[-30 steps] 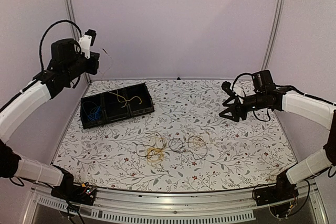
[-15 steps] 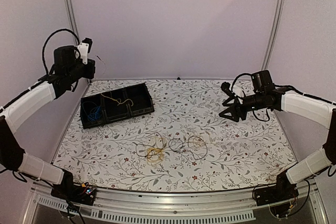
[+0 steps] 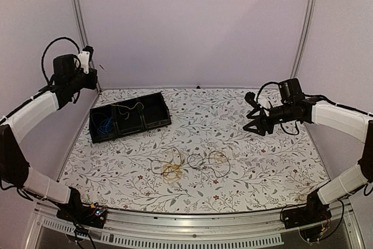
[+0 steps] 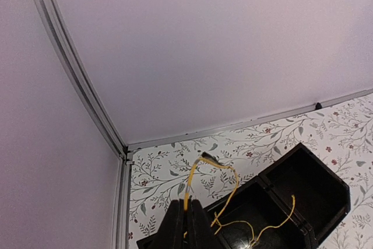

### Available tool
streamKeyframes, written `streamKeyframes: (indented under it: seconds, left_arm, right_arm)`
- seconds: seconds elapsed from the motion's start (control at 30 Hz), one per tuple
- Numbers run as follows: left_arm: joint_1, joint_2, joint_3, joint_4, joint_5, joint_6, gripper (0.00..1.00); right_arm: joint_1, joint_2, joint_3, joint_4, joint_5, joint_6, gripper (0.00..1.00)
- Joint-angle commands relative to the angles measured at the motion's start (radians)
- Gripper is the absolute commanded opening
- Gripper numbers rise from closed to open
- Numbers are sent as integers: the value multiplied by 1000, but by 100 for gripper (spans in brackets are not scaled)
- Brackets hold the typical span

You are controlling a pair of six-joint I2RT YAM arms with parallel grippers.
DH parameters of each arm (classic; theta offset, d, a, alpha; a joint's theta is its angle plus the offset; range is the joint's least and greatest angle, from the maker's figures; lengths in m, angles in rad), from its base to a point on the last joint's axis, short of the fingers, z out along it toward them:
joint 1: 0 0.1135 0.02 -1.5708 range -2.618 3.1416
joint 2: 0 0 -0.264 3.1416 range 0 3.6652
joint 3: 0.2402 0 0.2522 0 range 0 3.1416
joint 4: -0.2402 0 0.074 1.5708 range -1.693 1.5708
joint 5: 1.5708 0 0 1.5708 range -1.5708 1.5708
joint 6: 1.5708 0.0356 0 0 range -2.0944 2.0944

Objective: Untangle the cables

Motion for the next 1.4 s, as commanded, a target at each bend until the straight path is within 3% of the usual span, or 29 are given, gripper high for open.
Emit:
streamKeyframes:
  seconds: [0.0, 0.1, 1.37]
  left_arm:
    - [17, -80, -30, 99, 295, -41, 0]
    - [17, -91, -45, 134, 366, -89, 0]
    - [115, -128, -85, 125, 332, -87, 0]
  right_arm:
    - [0, 13, 12, -20, 5, -19, 63]
    - [1, 13, 12, -24, 3, -21, 63]
    - [1, 28, 18, -38, 17, -30, 62]
